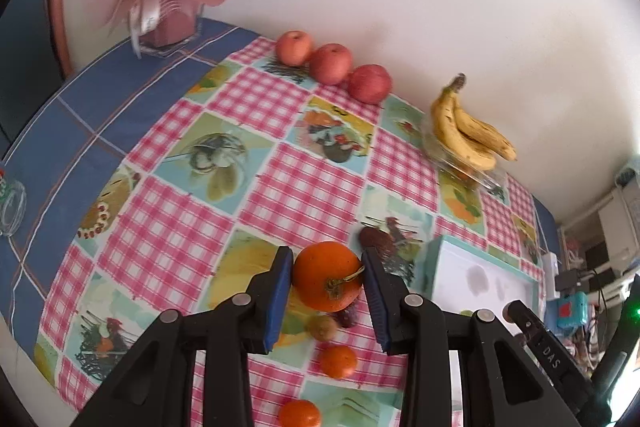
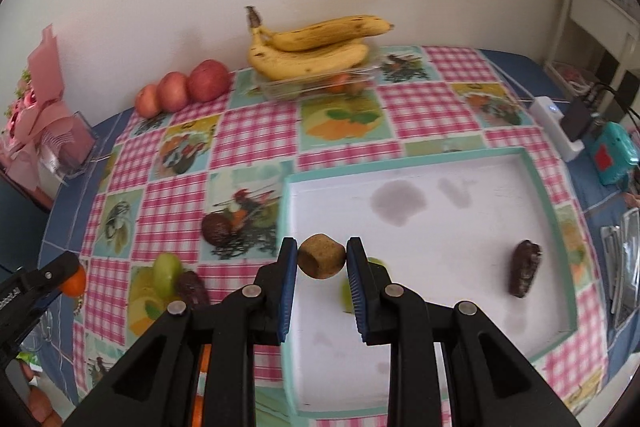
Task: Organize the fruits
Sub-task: 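Carry the orange and kiwi into the white tray and release both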
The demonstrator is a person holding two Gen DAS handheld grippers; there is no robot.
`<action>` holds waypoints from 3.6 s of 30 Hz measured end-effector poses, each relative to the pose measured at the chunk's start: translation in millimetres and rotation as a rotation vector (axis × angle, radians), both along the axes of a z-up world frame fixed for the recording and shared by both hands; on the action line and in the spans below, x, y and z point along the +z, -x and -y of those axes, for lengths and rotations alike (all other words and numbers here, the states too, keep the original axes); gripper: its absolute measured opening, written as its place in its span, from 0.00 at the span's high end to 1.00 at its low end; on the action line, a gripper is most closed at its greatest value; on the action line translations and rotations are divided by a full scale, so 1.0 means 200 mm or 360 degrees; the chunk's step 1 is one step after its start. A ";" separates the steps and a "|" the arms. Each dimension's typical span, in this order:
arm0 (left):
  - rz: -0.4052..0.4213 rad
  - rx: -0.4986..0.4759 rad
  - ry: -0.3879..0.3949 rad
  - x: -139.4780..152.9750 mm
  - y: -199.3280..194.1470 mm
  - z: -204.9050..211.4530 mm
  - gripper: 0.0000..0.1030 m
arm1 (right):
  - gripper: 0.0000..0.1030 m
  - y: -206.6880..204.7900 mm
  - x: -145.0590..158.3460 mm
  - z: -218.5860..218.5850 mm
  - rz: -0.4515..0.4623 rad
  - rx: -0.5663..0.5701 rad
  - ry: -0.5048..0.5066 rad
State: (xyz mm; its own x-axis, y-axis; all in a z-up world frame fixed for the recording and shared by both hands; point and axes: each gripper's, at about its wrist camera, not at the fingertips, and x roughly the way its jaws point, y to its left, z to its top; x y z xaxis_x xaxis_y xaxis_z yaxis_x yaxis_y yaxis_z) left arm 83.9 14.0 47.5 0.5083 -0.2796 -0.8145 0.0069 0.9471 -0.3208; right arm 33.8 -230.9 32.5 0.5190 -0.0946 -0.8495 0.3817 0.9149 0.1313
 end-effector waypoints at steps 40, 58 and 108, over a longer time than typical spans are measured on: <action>-0.0094 -0.0792 -0.0279 -0.16 0.33 0.96 0.63 | 0.75 0.51 0.00 0.82 -0.0053 -0.0674 -0.0005; -0.0312 -0.0816 -0.0407 -0.42 0.28 1.04 0.63 | 0.75 0.50 -0.34 0.89 -0.0394 -0.0742 -0.0096; -0.0101 -0.0532 -0.0529 -0.28 0.17 0.88 0.09 | 0.23 0.46 -0.20 0.80 -0.0216 -0.0612 -0.0064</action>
